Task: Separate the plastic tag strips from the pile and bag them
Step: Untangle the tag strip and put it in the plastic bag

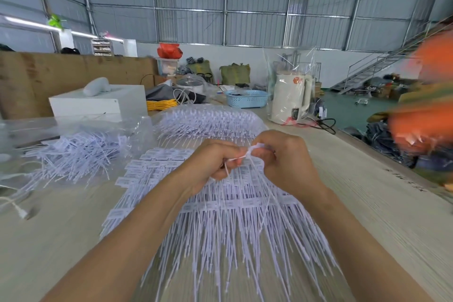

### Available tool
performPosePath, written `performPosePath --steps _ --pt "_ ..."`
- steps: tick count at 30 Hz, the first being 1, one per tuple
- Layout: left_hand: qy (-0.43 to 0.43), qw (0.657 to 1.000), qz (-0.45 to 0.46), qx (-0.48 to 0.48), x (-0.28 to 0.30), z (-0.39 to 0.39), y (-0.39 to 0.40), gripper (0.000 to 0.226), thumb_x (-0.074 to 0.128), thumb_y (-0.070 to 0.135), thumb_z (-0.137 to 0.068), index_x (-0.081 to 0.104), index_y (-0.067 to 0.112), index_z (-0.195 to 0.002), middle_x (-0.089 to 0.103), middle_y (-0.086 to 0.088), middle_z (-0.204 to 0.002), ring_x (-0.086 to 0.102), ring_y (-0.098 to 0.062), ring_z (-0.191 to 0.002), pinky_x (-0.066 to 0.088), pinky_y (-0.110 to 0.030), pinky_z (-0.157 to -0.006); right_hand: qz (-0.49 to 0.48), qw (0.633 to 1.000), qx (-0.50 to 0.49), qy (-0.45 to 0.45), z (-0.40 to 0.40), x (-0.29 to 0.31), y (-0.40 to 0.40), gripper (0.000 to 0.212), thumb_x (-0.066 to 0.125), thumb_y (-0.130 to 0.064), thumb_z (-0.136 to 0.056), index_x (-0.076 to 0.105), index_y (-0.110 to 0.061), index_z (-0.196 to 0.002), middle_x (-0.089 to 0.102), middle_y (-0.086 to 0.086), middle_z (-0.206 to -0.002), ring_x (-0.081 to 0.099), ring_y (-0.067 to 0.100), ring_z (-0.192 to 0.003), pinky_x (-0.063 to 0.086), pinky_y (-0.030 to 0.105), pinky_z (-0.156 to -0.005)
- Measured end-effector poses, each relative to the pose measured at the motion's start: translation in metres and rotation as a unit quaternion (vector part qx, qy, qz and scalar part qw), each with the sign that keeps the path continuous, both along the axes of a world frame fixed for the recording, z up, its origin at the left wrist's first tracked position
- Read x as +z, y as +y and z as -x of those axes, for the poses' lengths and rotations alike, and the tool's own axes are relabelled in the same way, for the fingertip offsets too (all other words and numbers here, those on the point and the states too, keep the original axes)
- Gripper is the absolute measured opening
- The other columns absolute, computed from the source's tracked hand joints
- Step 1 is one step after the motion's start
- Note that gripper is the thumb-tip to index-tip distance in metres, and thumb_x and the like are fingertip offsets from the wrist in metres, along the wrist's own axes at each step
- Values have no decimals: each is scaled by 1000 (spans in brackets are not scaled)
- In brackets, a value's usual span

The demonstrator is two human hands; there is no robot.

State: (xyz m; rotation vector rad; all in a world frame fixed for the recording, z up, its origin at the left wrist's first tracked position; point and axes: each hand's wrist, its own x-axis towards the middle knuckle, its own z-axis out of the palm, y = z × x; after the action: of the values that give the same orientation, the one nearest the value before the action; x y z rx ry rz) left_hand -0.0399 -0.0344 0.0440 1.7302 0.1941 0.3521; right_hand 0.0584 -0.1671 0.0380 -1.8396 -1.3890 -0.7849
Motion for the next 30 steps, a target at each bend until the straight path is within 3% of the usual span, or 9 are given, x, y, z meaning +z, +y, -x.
performPosePath --steps 3,5,8,11,17,20,25,28,30 --pt "15 999 -25 -40 1 10 6 37 65 16 -73 53 19 -38 37 7 -39 26 -8 -34 21 -15 -38 11 983 -87 162 -26 8 -14 9 58 -2 -89 64 -7 -85 57 1 -76 54 15 -60 44 23 -54" --pt "20 998 -56 -24 -1 13 13 43 62 9 -83 57 20 -41 45 7 -41 32 -5 -34 23 -14 -39 -8 946 -39 321 -38 15 -27 16 57 -9 -92 61 -9 -76 57 2 -69 54 14 -48 45 24 -52" --pt "38 994 -107 -1 -4 11 13 35 53 3 -90 64 16 -58 55 -5 -61 39 -4 -42 26 -16 -44 -32 907 53 416 -32 27 -30 21 58 -7 -90 58 -8 -69 53 4 -60 48 13 -46 44 24 -46" --pt "46 988 -145 -3 -7 9 8 34 47 -1 -86 63 18 -62 53 -8 -68 37 -14 -54 27 -20 -47 1 828 172 534 -15 37 -24 12 58 -3 -89 60 -4 -77 55 6 -69 51 9 -51 41 19 -42" --pt "25 946 -322 29 -10 10 4 24 55 15 -85 58 32 -67 51 9 -66 48 -16 -64 38 -34 -63 175 843 171 478 7 24 0 9 62 -7 -88 66 -11 -80 66 5 -83 63 12 -73 53 24 -57" --pt "-2 935 -353 28 -11 11 2 10 55 24 -78 50 32 -82 52 10 -82 53 -10 -76 43 -34 -68 152 839 186 489 9 15 6 12 64 -7 -86 70 -14 -79 70 3 -73 67 13 -64 54 24 -55" --pt "-59 916 -389 73 -16 7 11 43 66 16 -82 38 34 -111 47 15 -98 49 9 -69 37 -12 -58 67 853 181 485 4 3 7 11 64 1 -84 72 -5 -82 63 14 -62 57 16 -49 42 23 -47" --pt "-2 938 -330 104 -18 4 19 17 68 33 -84 59 24 -95 61 12 -87 58 -4 -74 48 -28 -72 20 852 170 495 -2 2 5 12 63 2 -84 72 -4 -90 60 7 -56 53 12 -48 40 21 -47" --pt "-5 959 -270 88 -19 4 21 16 67 31 -85 64 20 -73 63 5 -67 57 -13 -63 47 -34 -67 32 858 169 484 -3 1 4 17 63 1 -85 70 -10 -96 60 2 -55 54 8 -48 41 20 -50"
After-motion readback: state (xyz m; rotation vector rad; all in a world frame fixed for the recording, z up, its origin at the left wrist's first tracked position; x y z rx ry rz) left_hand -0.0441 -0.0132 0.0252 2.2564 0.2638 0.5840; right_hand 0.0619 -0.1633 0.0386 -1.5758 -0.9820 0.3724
